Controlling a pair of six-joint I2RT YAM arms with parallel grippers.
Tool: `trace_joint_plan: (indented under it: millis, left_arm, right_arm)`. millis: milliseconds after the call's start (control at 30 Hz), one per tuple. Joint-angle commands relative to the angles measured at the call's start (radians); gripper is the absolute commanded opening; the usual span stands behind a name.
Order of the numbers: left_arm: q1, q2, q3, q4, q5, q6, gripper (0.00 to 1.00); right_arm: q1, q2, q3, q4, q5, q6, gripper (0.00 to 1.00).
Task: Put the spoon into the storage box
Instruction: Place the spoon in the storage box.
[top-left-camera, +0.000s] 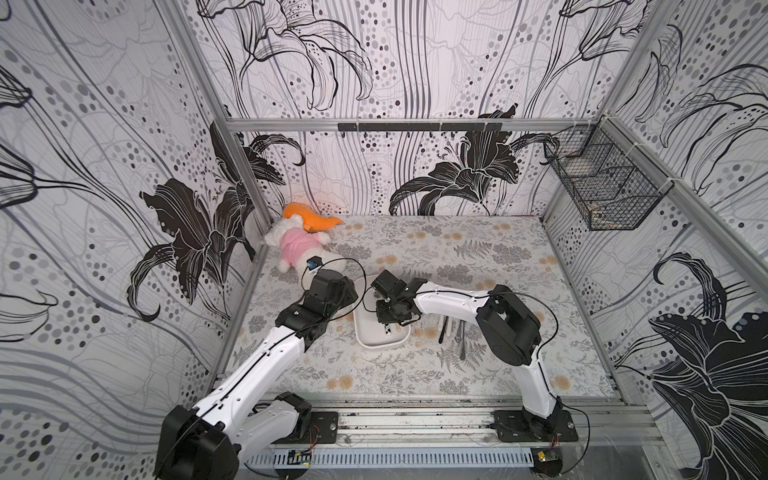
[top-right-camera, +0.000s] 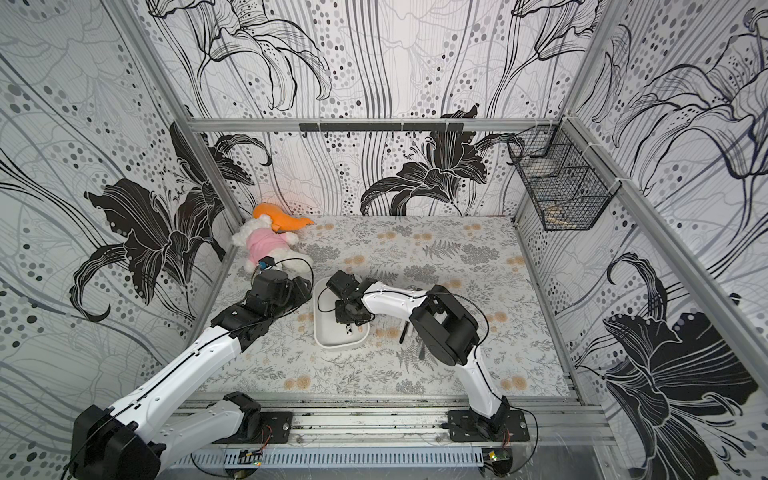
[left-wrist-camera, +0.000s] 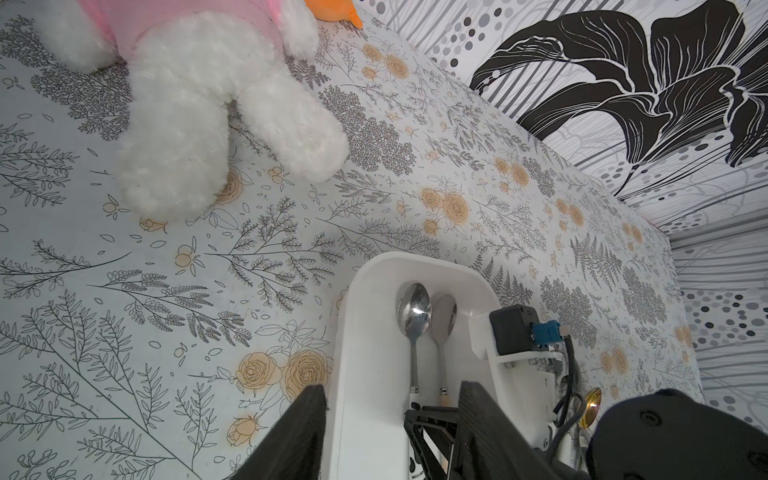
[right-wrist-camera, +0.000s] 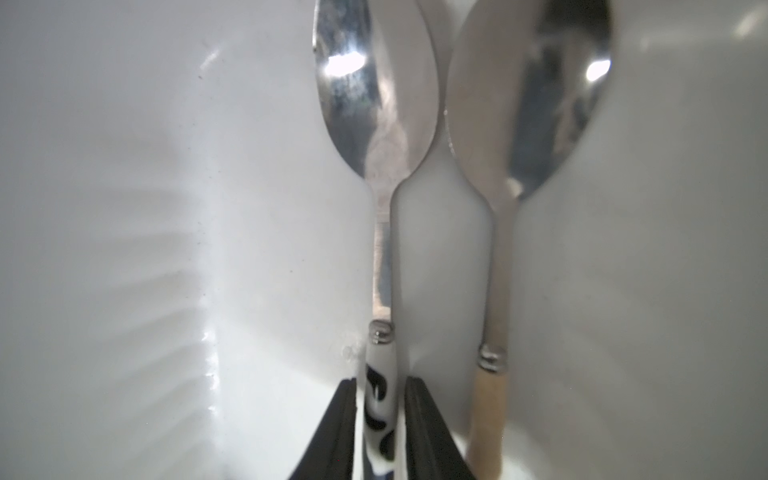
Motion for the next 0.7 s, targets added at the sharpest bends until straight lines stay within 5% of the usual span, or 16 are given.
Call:
trace_joint_plan:
  millis: [0,333,667]
  left_arm:
    - [0.003,-0.002,-0.004,0.015,0.008,0.001,0.58]
    - [-0.021,0.042,0.081,-0.043,0.064,0.015,0.59]
    - [-0.345,0.387,0.372,-0.097,-0.027,-0.039,0.58]
  right_arm:
    - [0.002,-0.028,-0.013,-0.013,0.01,-0.001,0.28]
    - [-0.055,-0.353,-0.166,0.046,0.169,-0.101,0.3]
    - [-0.452,-0.666,-0.577,0.158,0.179,-0.153,0.3]
